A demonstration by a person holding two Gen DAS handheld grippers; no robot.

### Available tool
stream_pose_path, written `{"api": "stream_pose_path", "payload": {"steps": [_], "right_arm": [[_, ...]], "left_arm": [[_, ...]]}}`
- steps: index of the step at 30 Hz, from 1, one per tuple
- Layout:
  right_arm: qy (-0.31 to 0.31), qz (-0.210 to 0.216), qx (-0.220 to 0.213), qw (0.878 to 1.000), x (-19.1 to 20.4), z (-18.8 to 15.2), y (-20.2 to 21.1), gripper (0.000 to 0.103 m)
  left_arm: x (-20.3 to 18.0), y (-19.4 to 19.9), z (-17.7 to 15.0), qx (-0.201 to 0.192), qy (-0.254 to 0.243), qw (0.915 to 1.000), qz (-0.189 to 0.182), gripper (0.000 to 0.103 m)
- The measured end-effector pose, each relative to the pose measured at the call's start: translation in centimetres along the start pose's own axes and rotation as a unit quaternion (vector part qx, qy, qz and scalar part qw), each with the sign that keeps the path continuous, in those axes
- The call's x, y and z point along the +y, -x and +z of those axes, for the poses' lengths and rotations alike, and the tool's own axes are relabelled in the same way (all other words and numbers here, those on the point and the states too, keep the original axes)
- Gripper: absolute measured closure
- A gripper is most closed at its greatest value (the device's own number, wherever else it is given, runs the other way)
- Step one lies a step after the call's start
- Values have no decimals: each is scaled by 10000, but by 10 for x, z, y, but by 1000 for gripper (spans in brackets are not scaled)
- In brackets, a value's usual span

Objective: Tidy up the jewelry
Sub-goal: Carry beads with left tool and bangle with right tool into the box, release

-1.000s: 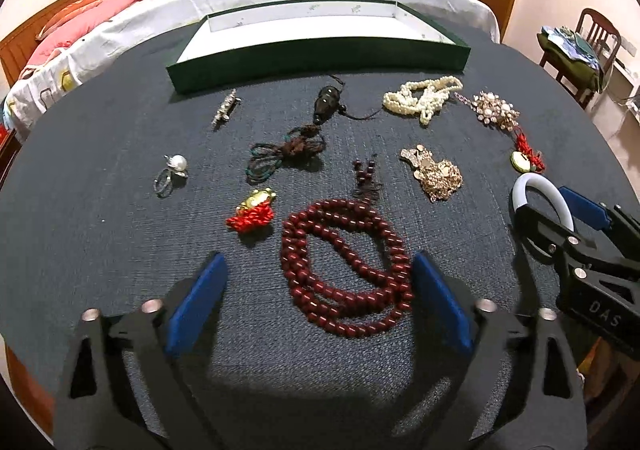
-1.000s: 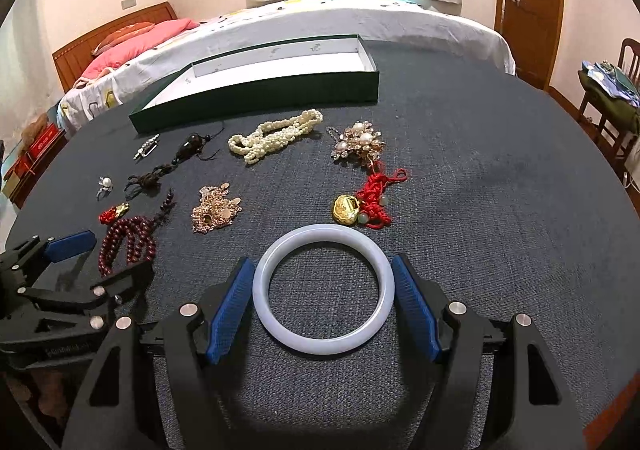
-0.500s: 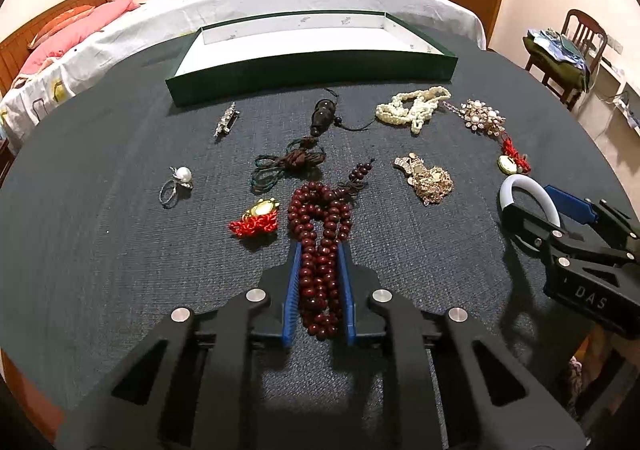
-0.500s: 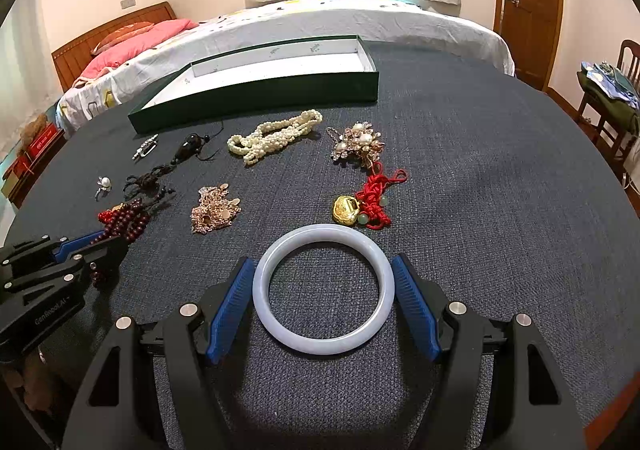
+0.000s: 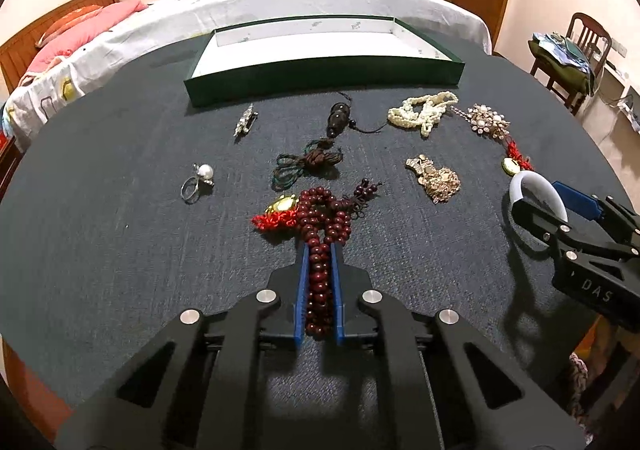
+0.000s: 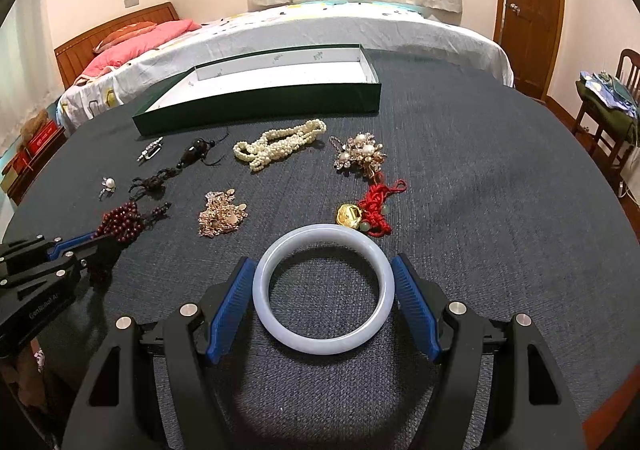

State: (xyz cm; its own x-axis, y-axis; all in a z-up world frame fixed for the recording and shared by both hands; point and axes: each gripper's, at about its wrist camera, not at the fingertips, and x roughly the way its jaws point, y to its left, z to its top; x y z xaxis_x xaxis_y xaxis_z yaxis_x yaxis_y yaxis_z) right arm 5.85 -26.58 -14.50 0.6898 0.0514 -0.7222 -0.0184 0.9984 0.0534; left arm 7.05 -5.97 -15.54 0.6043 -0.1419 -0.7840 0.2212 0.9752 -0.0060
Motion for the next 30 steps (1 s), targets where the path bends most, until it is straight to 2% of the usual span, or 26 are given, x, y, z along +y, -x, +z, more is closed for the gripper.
{"api": "stream_pose_path", "payload": {"steps": [18, 26, 30], "right_arm": [[50, -65, -109, 9999, 4, 2, 8, 35], [17, -31, -202, 9998, 4, 7, 15, 35], [28, 2, -317, 9995, 6, 13, 23, 35]], "left_arm": [[3, 6, -2, -47, -7, 10000, 64, 92], [2, 20, 2, -189, -18, 9998, 21, 93], [3, 34, 10, -399, 11, 9992, -43, 93]]}}
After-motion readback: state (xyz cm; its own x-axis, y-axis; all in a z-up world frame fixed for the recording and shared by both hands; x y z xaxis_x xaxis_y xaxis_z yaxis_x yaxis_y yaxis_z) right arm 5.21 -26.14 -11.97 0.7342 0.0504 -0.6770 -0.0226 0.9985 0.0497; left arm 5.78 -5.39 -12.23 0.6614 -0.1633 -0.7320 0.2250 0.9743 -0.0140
